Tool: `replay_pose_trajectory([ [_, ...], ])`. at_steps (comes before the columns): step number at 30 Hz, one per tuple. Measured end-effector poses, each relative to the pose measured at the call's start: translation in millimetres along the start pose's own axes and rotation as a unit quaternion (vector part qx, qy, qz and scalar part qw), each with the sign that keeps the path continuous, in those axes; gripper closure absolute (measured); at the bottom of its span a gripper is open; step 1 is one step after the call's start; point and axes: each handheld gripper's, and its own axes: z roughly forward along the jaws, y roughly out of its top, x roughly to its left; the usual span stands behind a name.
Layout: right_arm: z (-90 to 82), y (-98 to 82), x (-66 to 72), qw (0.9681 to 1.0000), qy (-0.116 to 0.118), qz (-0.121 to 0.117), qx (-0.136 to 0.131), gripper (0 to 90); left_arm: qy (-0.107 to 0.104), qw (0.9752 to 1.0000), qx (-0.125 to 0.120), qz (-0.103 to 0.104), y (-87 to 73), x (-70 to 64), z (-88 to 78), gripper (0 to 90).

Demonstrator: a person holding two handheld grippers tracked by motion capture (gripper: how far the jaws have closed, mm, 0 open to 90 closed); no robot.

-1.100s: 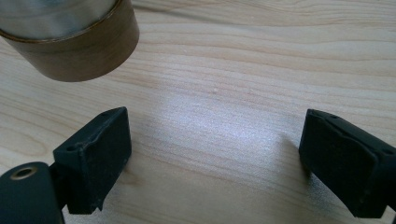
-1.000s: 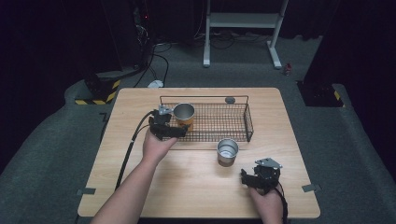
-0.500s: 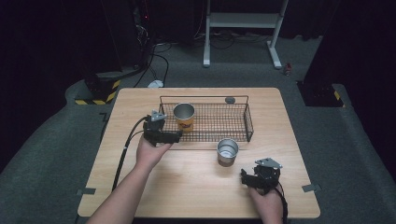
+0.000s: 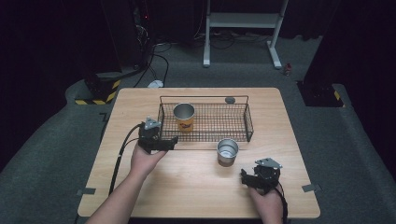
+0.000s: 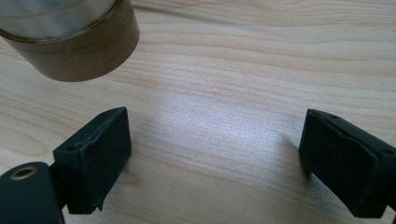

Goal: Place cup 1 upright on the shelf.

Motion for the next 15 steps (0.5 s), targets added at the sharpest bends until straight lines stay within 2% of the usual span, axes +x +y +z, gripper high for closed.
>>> replay_pose_trajectory([
  [15, 0.1, 0.3, 0.3, 1.0, -0.001, 0.001, 0.0, 9.2, -0.012, 0.9999, 0.01, 0.002, -29.8, 7.1, -13.9, 2.7],
])
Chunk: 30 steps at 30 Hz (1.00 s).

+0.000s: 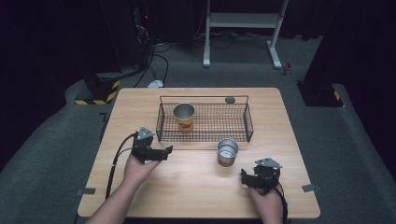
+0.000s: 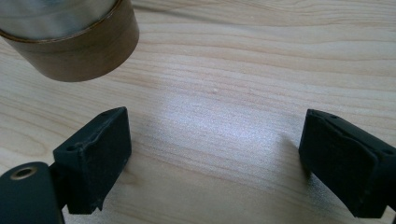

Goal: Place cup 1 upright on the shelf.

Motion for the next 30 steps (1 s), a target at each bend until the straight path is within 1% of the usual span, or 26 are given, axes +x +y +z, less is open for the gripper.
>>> replay_pose_trajectory([
  [2, -0.1, 0.0, 0.2, 1.0, 0.0, 0.001, 0.0, 9.2, 0.0, 1.0, 0.003, 0.001, -6.6, 0.5, -2.2, 2.7],
  [7, 0.0, 0.0, 0.0, 1.0, 0.0, 0.0, 0.0, 9.2, -0.001, 1.0, 0.007, 0.005, -13.8, 0.8, -4.5, 2.7],
  [10, 0.0, 0.0, 0.2, 1.0, 0.0, 0.001, 0.0, 9.2, -0.002, 0.9999, 0.014, 0.008, -22.5, 1.2, -6.3, 2.7],
  [13, 0.0, 0.0, 0.2, 1.0, 0.0, 0.001, 0.0, 9.2, -0.004, 0.9998, 0.016, 0.006, -26.0, 1.4, -6.9, 2.7],
  [15, 0.0, 0.0, 0.1, 1.0, 0.0, 0.0, 0.0, 9.2, -0.004, 0.9998, 0.02, 0.006, -32.4, 1.0, -7.3, 2.7],
  [19, -0.1, 0.0, 0.2, 1.0, 0.0, 0.001, 0.0, 9.2, -0.006, 0.9996, 0.026, 0.007, -37.9, 1.0, -7.9, 2.7],
  [20, 0.0, 0.0, 0.2, 1.0, 0.0, 0.001, 0.0, 9.2, -0.006, 0.9995, 0.029, 0.008, -42.8, 1.0, -8.0, 2.7],
  [21, 0.0, 0.0, 0.2, 1.0, 0.0, 0.001, 0.0, 9.2, -0.006, 0.9995, 0.029, 0.008, -42.8, 1.0, -8.0, 2.8],
  [22, -0.1, 0.0, 0.2, 1.0, 0.0, 0.001, 0.0, 9.2, -0.006, 0.9994, 0.032, 0.007, -46.7, 0.6, -8.1, 2.8],
  [23, -0.1, 0.0, 0.2, 1.0, 0.0, 0.001, 0.0, 9.2, -0.006, 0.9994, 0.032, 0.007, -46.7, 0.6, -8.1, 2.8],
  [24, 0.0, 0.0, 0.2, 1.0, 0.0, 0.001, 0.0, 9.2, -0.008, 0.9992, 0.038, 0.008, -50.9, 1.0, -8.6, 2.7],
  [25, 0.0, 0.0, 0.2, 1.0, 0.0, 0.001, 0.0, 9.2, -0.008, 0.9992, 0.038, 0.008, -50.9, 1.0, -8.6, 2.8],
  [26, -0.1, 0.0, 0.2, 1.0, 0.0, 0.001, 0.0, 9.2, -0.009, 0.9991, 0.041, 0.008, -55.0, 0.9, -8.9, 2.8],
  [30, 0.0, 0.0, 0.2, 1.0, 0.0, 0.001, 0.0, 9.2, -0.01, 0.9987, 0.049, 0.012, -60.8, 1.5, -10.1, 3.0],
])
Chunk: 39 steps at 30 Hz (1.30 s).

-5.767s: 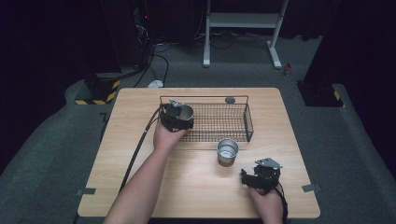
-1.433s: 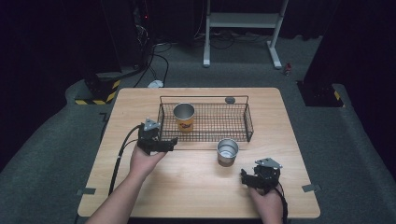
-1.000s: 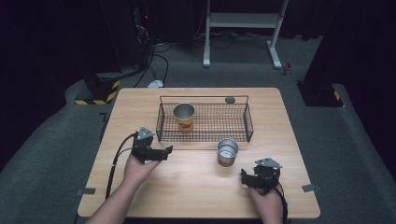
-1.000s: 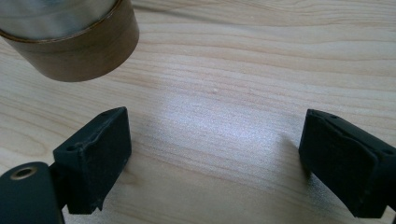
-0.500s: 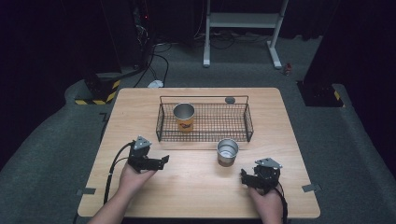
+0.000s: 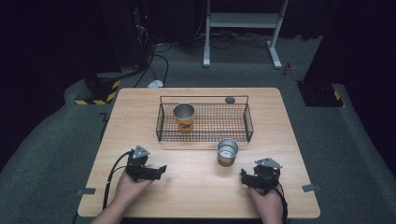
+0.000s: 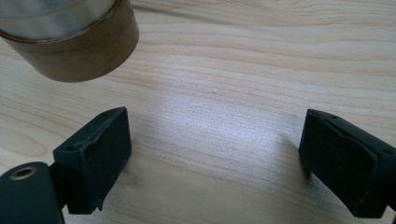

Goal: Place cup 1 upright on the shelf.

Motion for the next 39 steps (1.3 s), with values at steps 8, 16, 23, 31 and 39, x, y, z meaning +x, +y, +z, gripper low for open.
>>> replay_pose_trajectory([
  [8, 0.0, 0.0, 0.0, 1.0, 0.0, 0.0, 0.0, 9.2, 0.015, 0.9996, 0.017, 0.02, -13.3, 6.5, -4.4, 4.5],
  [16, 0.2, -0.1, -0.7, 1.0, 0.001, -0.005, -0.001, 9.1, 0.033, 0.9989, 0.022, 0.027, -24.8, 12.1, -5.6, 4.6],
  [23, -0.1, 0.0, -0.4, 1.0, 0.004, -0.005, 0.0, 9.2, 0.038, 0.9985, 0.014, 0.037, -34.0, 9.9, -3.9, 4.3],
  [31, -1.2, 0.6, -0.5, 0.9999, 0.008, -0.01, 0.004, 10.8, 0.041, 0.9983, 0.017, 0.038, -36.8, 9.2, -2.3, 2.0],
  [39, -12.3, 7.2, 4.1, 0.9996, 0.019, -0.007, -0.018, 11.0, 0.045, 0.9982, 0.016, 0.036, -38.0, 10.2, -2.6, 0.1],
])
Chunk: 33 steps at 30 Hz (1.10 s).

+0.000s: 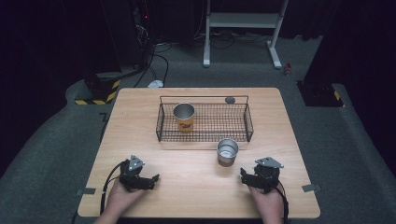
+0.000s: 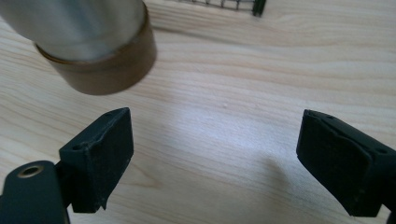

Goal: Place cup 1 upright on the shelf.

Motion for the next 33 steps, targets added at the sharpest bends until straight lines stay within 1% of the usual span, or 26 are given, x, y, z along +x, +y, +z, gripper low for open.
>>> replay_pose_trajectory([
  [1, -1.0, 1.3, 2.9, 1.0, 0.002, -0.008, -0.004, 10.6, -0.002, 1.0, -0.001, -0.005, -0.3, -0.7, 0.1, 0.1],
  [4, -1.4, 1.8, 6.3, 0.9999, 0.005, -0.012, -0.006, 10.5, -0.002, 1.0, -0.001, -0.008, -0.6, -0.9, 0.1, 0.1],
  [5, -1.6, 2.1, 7.0, 0.9998, 0.007, -0.017, -0.007, 10.4, -0.002, 1.0, -0.001, -0.008, -0.6, -1.0, 0.0, 0.1],
  [9, -1.9, 3.2, 10.7, 0.9996, 0.021, -0.017, -0.011, 9.9, -0.002, 1.0, -0.001, -0.008, -0.7, -1.0, 0.0, 0.1],
  [11, -2.0, 3.4, 12.2, 0.9996, 0.021, -0.017, -0.011, 9.6, -0.002, 1.0, -0.001, -0.008, -0.7, -1.0, 0.0, 0.1],
  [13, -2.0, 3.5, 15.2, 0.9993, 0.024, -0.026, -0.012, 9.4, -0.002, 1.0, -0.001, -0.007, -0.9, -0.9, -0.3, 0.2],
  [15, -1.6, 4.8, 20.3, 0.9987, 0.033, -0.034, -0.019, 9.4, -0.003, 1.0, -0.001, -0.007, -1.1, -0.9, -0.6, 0.2],
  [16, -1.6, 4.8, 20.3, 0.9987, 0.033, -0.034, -0.019, 9.4, -0.003, 1.0, -0.001, -0.007, -1.1, -0.9, -0.6, 0.2],
  [17, -0.2, 6.6, 24.1, 0.9983, 0.04, -0.039, -0.015, 9.4, -0.003, 1.0, -0.001, -0.006, -1.0, -0.8, -0.5, 0.2],
  [18, -0.2, 6.6, 24.1, 0.9983, 0.04, -0.039, -0.015, 9.4, -0.003, 1.0, -0.001, -0.005, -1.0, -0.6, -0.4, 0.2],
  [19, 0.6, 8.6, 26.9, 0.998, 0.044, -0.043, -0.012, 9.4, -0.003, 1.0, -0.001, -0.006, -0.9, -0.7, -0.4, 0.2],
  [23, 0.2, 11.5, 31.5, 0.9976, 0.048, -0.049, -0.009, 9.4, -0.003, 1.0, 0.0, -0.006, -0.8, -0.7, -0.4, 0.2],
  [25, -0.8, 14.1, 32.9, 0.9976, 0.047, -0.048, -0.014, 9.5, -0.004, 1.0, 0.0, -0.007, -0.6, -0.9, -0.3, 0.2],
  [26, -1.3, 14.8, 33.6, 0.9977, 0.048, -0.045, -0.015, 9.5, -0.003, 1.0, -0.001, -0.004, -0.4, -0.6, -0.1, 0.3],
  [27, -2.2, 16.7, 35.3, 0.9977, 0.046, -0.043, -0.023, 9.5, -0.003, 1.0, 0.0, 0.0, -0.1, -0.3, -0.1, 0.3],
  [28, -2.2, 16.7, 35.3, 0.9977, 0.046, -0.043, -0.023, 9.5, -0.003, 1.0, 0.0, 0.0, -0.1, -0.3, -0.1, 0.3],
  [29, -3.3, 18.4, 36.9, 0.9975, 0.045, -0.047, -0.027, 9.5, -0.002, 1.0, -0.002, 0.001, 0.0, -0.6, 0.1, 0.5],
  [33, -5.8, 21.6, 39.8, 0.9974, 0.039, -0.05, -0.036, 9.6, -0.003, 1.0, -0.002, -0.001, -0.2, -0.7, 0.1, 0.5],
])
